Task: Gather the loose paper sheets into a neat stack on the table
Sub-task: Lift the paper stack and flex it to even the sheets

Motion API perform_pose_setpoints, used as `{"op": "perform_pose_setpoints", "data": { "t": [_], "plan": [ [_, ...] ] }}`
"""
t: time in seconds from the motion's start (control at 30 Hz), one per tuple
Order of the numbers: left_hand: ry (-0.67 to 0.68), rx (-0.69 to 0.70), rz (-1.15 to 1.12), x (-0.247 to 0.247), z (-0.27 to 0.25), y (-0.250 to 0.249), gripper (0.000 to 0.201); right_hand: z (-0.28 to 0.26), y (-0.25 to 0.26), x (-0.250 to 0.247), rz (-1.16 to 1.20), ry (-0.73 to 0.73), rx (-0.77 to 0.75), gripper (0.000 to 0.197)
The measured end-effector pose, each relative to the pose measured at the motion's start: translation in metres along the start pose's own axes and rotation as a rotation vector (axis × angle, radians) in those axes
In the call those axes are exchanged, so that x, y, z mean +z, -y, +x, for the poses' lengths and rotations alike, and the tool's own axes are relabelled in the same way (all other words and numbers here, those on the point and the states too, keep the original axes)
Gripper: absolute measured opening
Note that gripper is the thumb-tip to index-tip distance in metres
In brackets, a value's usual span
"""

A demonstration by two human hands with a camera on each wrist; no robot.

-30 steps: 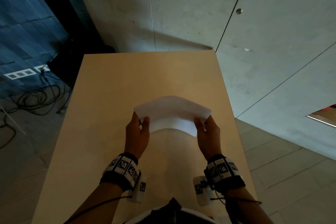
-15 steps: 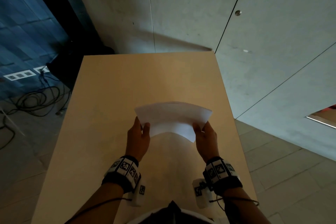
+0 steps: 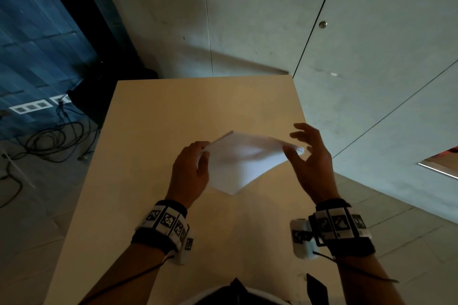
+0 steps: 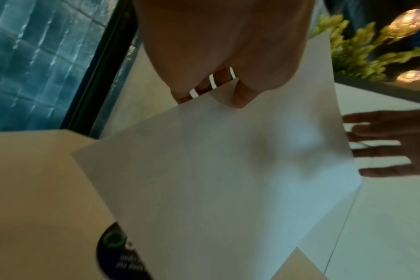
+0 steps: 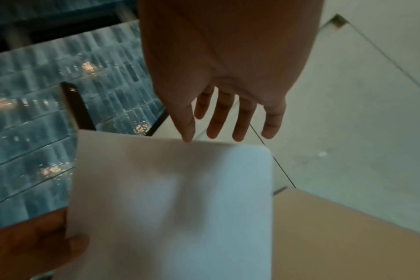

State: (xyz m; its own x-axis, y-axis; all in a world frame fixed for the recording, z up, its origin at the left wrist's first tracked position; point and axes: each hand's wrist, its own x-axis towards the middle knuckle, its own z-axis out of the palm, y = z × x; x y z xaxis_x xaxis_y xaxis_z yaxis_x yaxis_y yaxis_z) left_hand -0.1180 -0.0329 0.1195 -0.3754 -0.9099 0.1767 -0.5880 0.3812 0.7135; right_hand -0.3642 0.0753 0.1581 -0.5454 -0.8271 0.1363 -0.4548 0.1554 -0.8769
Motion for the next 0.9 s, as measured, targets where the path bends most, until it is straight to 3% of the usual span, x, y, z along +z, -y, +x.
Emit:
{"op": "perform_pose_setpoints", "data": {
  "t": [0.1, 0.17, 0.23, 0.3, 0.37, 0.67, 0.9],
  "plan": [
    [0.019, 0.120, 0.110, -0.002, 0.005, -0.016, 0.023, 0.001, 0.017, 0.005, -0.151, 0.089, -0.152, 0.054],
    [0.042, 0.194, 0.178, -0.002, 0.007, -0.027, 0.021, 0.000, 0.026, 0.012, -0.121, 0.189, -0.189, 0.055],
    [0.055, 0.236, 0.231, -0.002, 0.008, -0.034, 0.021, -0.002, 0.029, 0.021, -0.033, 0.254, -0.146, 0.041],
    [0.059, 0.248, 0.282, -0.002, 0.010, -0.037, 0.022, -0.004, 0.025, 0.028, 0.035, 0.238, -0.082, 0.021],
    [0.062, 0.247, 0.320, -0.003, 0.010, -0.036, 0.021, -0.007, 0.015, 0.031, 0.103, 0.207, -0.038, 0.014],
    [0.038, 0.031, 0.303, -0.029, 0.007, 0.015, 0.023, -0.015, -0.034, 0.023, 0.402, 0.066, 0.210, 0.013],
    [-0.114, -0.117, -0.056, -0.019, 0.001, 0.017, 0.019, -0.022, -0.042, 0.042, 0.546, -0.008, 0.324, 0.018]
  ]
}}
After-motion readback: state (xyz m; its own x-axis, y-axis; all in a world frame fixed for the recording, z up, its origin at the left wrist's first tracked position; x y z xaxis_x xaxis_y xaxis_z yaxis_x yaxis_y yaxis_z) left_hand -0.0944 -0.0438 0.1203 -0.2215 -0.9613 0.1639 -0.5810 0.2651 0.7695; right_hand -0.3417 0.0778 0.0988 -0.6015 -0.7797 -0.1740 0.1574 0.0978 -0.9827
